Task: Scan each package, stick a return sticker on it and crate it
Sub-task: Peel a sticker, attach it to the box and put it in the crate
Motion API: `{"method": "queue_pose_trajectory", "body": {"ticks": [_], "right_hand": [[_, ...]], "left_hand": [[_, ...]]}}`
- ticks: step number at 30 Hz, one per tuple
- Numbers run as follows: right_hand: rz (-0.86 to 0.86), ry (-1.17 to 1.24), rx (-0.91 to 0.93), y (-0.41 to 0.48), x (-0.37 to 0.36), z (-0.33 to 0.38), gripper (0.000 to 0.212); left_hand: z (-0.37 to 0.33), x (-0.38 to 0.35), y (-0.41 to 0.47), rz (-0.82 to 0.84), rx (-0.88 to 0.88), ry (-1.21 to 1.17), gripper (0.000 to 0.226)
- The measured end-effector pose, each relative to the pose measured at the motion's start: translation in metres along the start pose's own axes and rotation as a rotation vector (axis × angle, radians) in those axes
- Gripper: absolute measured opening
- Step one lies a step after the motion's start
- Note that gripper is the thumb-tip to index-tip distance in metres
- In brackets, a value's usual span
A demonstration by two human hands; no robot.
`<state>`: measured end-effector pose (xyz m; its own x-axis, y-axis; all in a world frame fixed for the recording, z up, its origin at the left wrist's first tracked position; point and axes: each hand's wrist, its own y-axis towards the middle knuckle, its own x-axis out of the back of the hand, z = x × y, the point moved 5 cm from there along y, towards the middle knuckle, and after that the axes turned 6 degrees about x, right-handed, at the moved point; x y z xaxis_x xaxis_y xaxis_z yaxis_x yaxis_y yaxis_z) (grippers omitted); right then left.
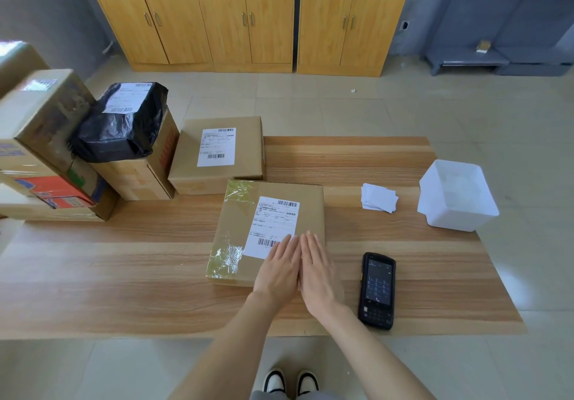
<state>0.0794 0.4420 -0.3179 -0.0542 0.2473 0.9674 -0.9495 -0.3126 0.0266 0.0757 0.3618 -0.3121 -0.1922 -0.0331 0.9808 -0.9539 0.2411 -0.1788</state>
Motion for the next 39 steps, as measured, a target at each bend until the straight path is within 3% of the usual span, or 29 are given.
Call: {"method": "queue_pose_trajectory", "body": {"ticks": [2, 6, 8, 10, 13, 15, 26, 29, 34, 39], "right_hand": [[0.011, -0.005, -0.04, -0.006, -0.012, -0.001, 0.078], [0.032, -0.019, 0.008, -0.011, -0.029, 0.002, 0.048], [0.091, -0.007, -0.032, -0.011, -0.031, 0.002, 0.053], [0.103, -0.035, -0.048, -0.013, -0.025, 0.003, 0.049], [0.098, -0.089, -0.069, -0.014, -0.017, -0.002, 0.053], [0.098, -0.103, -0.104, -0.014, -0.015, -0.009, 0.06], [0.218, -0.06, -0.184, -0.025, -0.019, -0.026, 0.051], [0.075, -0.079, -0.167, -0.025, -0.008, -0.029, 0.046], [0.076, -0.049, -0.19, -0.027, -0.007, -0.032, 0.06], [0.154, 0.241, -0.308, -0.022, -0.007, -0.037, 0.057]], "left_hand": [[0.0, -0.011, -0.003, 0.025, -0.004, 0.004, 0.06], [0.003, -0.023, -0.011, 0.115, 0.005, -0.003, 0.083], [0.002, -0.025, -0.013, 0.194, -0.001, -0.02, 0.091], [0.002, -0.022, -0.012, 0.17, 0.012, -0.025, 0.085], [0.007, -0.021, -0.012, 0.165, 0.058, -0.016, 0.056], [0.014, -0.019, -0.013, 0.171, 0.085, -0.012, 0.057], [0.032, -0.022, -0.015, 0.176, 0.106, 0.023, 0.057], [0.035, -0.022, -0.016, 0.167, 0.118, 0.008, 0.056], [0.039, -0.023, -0.016, 0.158, 0.123, 0.016, 0.056], [0.05, -0.015, -0.012, 0.098, 0.207, -0.038, 0.053]]}}
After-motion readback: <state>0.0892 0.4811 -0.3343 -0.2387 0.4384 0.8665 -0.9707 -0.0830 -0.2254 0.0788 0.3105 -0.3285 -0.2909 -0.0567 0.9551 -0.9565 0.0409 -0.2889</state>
